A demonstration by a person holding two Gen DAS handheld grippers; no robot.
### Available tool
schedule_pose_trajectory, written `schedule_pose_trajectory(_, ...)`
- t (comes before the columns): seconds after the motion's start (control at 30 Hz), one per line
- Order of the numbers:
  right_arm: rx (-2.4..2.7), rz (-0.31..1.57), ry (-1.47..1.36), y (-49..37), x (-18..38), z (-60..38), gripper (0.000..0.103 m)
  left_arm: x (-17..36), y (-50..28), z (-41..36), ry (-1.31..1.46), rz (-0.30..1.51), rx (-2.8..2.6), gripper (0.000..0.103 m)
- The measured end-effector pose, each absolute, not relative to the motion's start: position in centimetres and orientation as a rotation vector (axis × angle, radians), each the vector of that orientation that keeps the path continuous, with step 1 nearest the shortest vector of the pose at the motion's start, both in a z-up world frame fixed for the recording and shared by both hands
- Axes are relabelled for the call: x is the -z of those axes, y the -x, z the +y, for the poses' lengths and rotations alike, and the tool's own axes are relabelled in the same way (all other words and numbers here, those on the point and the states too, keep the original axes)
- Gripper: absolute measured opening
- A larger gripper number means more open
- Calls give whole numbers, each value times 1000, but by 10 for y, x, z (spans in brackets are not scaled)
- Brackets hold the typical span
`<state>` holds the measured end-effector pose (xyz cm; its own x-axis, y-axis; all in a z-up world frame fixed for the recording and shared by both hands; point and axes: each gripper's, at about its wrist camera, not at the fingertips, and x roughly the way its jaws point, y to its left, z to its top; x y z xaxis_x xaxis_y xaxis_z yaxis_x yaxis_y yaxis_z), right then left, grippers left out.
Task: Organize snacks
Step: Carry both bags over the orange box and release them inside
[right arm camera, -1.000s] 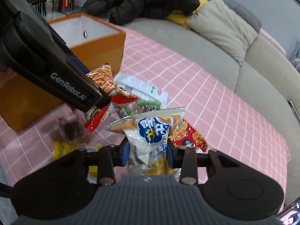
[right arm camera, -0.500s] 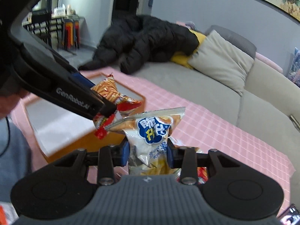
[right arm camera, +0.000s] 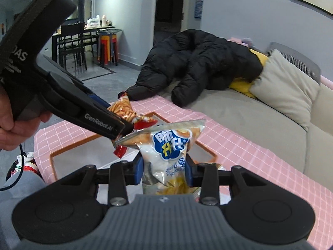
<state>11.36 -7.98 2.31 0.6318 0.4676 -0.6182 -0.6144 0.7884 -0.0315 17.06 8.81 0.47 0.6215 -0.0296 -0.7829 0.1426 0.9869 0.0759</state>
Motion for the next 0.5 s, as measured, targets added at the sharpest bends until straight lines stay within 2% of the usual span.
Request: schedule_pose_trajectory(0.5, -717, 726, 557, -185, 46, -22, 36, 61, -223, 100, -202, 1054, 150, 53)
